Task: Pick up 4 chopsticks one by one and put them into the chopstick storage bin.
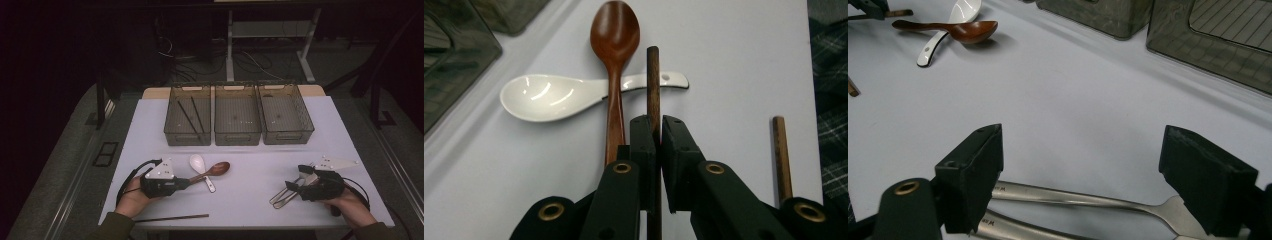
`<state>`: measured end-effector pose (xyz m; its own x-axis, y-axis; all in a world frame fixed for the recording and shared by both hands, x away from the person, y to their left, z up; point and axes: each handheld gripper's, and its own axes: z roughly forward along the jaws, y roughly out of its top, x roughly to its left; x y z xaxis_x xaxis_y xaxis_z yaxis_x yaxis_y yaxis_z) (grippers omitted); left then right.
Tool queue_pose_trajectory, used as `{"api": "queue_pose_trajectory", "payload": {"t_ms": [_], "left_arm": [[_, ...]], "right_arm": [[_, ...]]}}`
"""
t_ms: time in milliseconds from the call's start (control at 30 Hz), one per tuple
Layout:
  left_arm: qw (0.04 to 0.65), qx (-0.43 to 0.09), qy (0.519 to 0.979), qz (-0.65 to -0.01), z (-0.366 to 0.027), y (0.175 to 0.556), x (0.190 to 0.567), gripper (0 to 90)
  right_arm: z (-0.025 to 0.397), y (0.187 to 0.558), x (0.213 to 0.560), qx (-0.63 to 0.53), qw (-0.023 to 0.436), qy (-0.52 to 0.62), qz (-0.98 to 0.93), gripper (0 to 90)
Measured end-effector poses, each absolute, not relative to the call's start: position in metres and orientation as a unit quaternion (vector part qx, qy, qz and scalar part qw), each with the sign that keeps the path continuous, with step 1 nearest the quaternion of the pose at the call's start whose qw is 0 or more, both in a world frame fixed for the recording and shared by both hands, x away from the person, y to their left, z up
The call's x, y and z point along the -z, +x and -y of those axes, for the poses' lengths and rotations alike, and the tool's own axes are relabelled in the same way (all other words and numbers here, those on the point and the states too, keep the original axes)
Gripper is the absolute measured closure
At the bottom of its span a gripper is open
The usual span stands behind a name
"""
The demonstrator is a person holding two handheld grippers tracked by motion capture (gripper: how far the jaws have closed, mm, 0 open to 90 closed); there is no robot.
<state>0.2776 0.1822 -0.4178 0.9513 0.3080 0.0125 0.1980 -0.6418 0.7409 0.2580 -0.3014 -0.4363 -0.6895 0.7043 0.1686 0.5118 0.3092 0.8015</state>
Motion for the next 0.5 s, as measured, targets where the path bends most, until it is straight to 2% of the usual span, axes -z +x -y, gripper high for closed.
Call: {"api": "queue_pose_trajectory", "payload": {"t_ms": [500], "left_arm": [[0.389, -0.086, 0.900, -0.176, -0.177, 0.288, 0.401, 83.5]], "right_arm": [[0.302, 0.258, 0.436, -0.450, 0.106, 0.380, -0.801, 17.4]]}}
